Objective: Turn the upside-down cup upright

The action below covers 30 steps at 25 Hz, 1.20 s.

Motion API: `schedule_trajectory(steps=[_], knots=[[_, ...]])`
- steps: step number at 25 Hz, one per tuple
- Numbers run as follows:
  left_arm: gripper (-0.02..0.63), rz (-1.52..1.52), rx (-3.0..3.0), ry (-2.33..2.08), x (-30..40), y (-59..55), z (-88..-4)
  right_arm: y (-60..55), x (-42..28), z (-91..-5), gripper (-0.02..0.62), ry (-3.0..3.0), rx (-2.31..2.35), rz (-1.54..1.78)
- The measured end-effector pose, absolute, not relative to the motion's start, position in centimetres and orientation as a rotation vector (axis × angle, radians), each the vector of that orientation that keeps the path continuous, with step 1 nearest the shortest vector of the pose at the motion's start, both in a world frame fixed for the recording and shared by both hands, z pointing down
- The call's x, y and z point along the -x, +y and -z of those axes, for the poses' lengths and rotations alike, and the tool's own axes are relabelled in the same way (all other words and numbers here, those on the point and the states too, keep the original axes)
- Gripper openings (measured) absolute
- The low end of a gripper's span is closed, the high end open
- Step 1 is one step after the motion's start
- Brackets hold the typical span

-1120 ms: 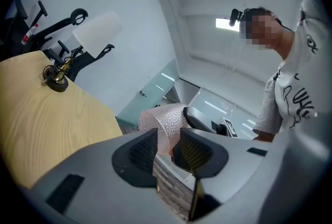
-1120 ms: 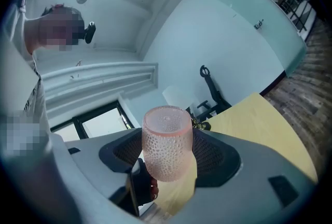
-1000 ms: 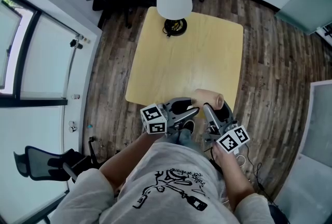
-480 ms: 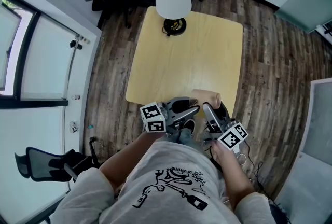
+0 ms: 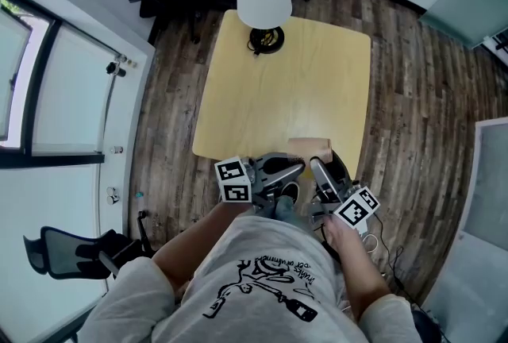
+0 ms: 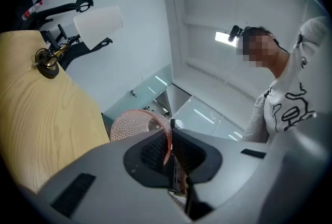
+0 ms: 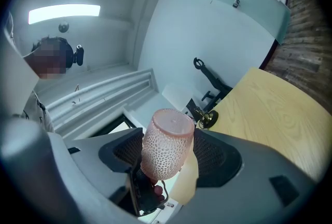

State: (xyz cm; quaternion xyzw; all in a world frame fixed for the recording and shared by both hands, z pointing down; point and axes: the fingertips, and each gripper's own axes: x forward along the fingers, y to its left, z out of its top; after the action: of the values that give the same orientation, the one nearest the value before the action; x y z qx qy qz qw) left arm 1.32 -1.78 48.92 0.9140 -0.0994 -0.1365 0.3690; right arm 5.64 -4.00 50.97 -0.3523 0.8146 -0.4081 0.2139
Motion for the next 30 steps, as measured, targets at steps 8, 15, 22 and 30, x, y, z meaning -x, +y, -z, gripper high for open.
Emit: schedule_trajectory(steps=[8,15,22,30], knots=[[0.021,0.313,-2.351,-0.249,-1.3,-1.7,-49.3,-4.0,-5.7,-51.4,0.304,2.282,1.025,1.116],[0.021,0.244,-2.379,-0.243,-1.4,-1.9,-49.4,-4.1,-5.9,-51.5,0.304,2.308,1.065,1.100],[0.021,0.111,-2.444,-0.250,-1.6,-1.8,-50.5,-4.1,-6.3,-52.3,0.304,2.372,1.175,1.061],[0.021,-0.055,-2.457,-0.272,-1.5,-2.1,-52.2,-4.1,-6.4,-53.5,0.302,2.519,1.321,0.999]])
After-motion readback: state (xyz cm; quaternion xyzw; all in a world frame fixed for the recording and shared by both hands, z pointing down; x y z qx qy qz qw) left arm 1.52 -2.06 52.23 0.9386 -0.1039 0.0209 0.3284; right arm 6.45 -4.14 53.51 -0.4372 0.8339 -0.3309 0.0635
